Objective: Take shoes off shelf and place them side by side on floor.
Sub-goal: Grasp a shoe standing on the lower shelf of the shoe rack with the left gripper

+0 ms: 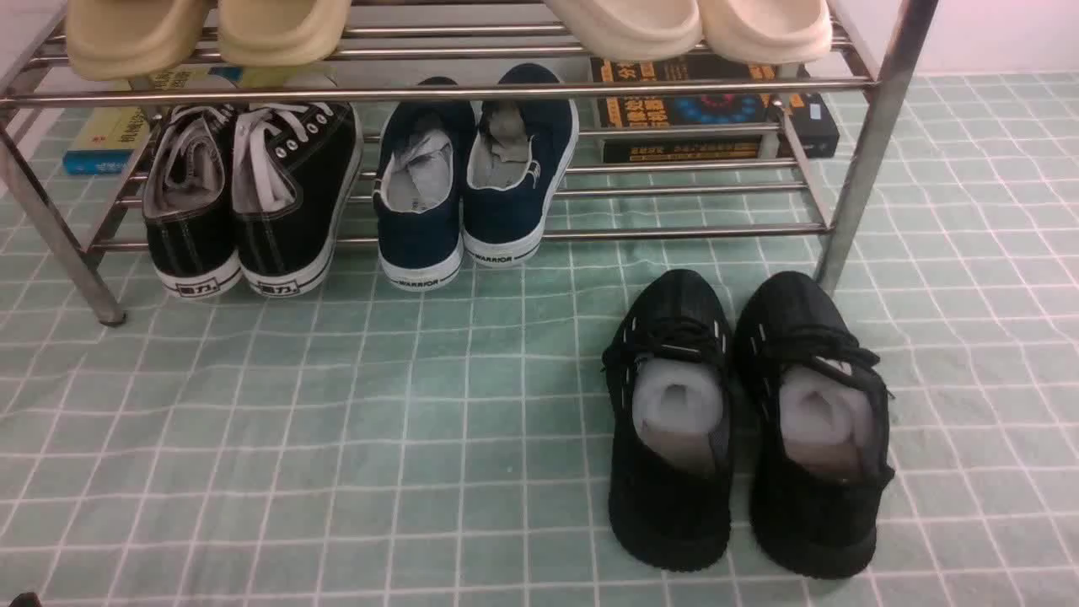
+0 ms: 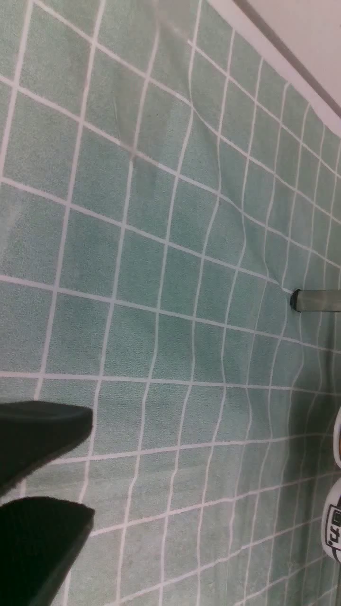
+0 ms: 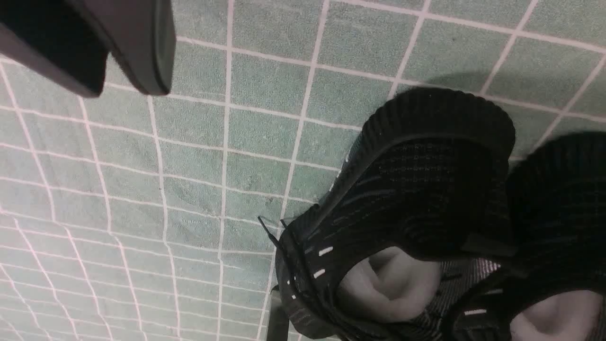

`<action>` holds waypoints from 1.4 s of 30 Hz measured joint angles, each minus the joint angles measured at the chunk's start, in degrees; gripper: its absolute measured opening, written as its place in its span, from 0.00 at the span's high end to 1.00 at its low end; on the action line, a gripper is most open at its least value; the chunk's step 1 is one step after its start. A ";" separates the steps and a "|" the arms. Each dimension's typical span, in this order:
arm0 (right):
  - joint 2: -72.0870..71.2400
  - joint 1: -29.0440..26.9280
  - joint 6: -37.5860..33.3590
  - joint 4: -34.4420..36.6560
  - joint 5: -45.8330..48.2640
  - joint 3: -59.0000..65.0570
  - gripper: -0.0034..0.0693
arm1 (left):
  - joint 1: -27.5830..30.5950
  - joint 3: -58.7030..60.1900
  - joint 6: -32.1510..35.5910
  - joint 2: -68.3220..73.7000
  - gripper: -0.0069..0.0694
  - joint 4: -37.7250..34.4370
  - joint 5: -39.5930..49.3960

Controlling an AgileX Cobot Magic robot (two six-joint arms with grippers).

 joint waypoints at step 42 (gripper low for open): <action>0.00 0.00 4.84 12.52 -1.59 0.17 0.68 | 0.00 0.00 -19.71 0.00 0.59 -22.75 -0.39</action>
